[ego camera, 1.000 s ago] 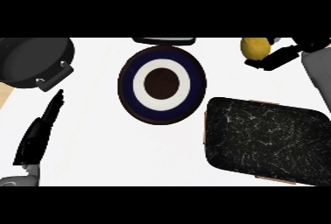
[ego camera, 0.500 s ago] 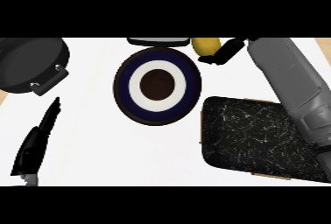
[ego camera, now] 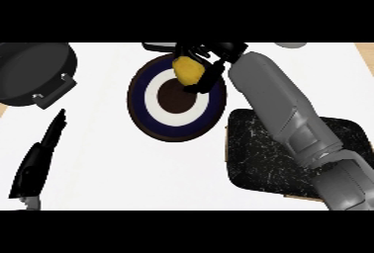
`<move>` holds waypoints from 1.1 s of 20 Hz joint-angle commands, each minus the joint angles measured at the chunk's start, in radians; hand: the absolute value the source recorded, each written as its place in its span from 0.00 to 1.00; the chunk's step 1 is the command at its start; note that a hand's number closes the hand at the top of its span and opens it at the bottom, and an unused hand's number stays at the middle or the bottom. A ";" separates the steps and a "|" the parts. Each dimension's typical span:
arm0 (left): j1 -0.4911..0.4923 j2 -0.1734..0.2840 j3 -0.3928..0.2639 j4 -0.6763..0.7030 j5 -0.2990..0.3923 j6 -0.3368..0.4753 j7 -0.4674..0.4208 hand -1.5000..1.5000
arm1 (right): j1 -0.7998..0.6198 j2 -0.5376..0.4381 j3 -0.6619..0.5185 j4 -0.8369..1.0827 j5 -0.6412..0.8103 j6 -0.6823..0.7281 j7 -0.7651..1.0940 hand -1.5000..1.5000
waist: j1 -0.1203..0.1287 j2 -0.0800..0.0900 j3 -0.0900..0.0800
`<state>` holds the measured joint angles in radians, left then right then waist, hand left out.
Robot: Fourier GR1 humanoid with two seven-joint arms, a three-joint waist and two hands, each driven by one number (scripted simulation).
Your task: Pick the lemon from the tray and place it in the plate
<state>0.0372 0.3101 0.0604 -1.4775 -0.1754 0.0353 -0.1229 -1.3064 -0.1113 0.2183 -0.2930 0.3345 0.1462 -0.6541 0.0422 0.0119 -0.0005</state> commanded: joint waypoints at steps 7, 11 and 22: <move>-0.047 0.004 0.001 -0.001 0.003 -0.029 0.018 0.50 | 0.036 0.110 -0.007 0.092 -0.082 -0.008 0.170 0.00 | 0.032 0.003 0.000; 0.013 -0.007 0.001 -0.001 -0.011 -0.019 -0.027 0.50 | 0.046 0.111 0.002 0.083 -0.102 -0.027 0.159 0.00 | 0.033 0.005 0.000; 0.011 0.007 0.025 0.015 -0.003 -0.034 -0.041 0.50 | 0.046 0.022 -0.269 0.127 -0.332 -0.042 0.135 0.00 | 0.016 0.012 0.001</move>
<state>0.0291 0.3060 0.0731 -1.4752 -0.1830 0.0114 -0.1304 -1.2719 -0.0404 0.0216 -0.1937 0.0609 0.1046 -0.5236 0.0581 0.0193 0.0003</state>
